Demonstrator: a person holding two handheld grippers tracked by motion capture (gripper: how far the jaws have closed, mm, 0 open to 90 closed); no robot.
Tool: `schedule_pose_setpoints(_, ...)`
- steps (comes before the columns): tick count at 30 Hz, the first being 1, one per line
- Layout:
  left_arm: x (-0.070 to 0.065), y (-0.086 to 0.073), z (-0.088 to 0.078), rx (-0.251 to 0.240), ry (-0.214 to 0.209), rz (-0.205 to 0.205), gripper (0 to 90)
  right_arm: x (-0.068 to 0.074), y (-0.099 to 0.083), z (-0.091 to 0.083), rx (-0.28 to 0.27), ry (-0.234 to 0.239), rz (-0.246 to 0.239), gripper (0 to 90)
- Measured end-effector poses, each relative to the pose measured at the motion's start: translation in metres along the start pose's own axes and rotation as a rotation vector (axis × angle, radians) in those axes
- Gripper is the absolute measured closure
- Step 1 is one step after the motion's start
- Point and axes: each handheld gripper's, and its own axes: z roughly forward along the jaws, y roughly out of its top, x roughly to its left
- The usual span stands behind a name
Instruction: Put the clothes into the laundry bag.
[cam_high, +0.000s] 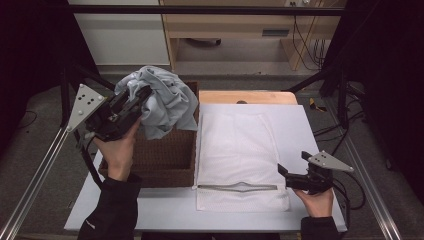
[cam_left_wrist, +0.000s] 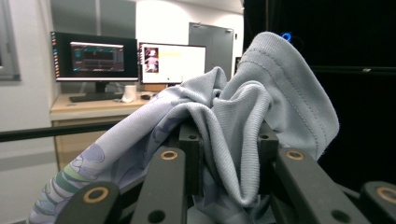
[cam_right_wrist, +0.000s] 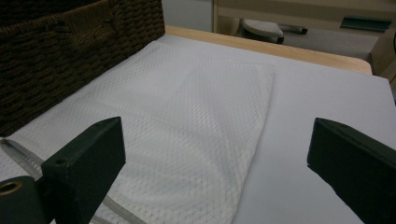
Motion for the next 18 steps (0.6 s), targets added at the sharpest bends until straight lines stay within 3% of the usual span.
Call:
schedule_pose_setpoints(4, -0.011, 0.009, 0.004, -0.023, -0.025, 0.018, 71.9, 0.000, 0.000, -0.001, -0.003, 0.002, 0.005, 4.7)
schedule_pose_setpoints(7, -0.022, 0.012, 0.009, -0.012, -0.052, 0.011, 71.9, -0.001, 0.000, -0.001, -0.005, 0.001, 0.005, 4.7)
schedule_pose_setpoints(18, -0.062, 0.007, 0.034, 0.006, -0.155, 0.015, 71.8, -0.004, 0.001, -0.006, -0.014, -0.014, 0.000, 5.4)
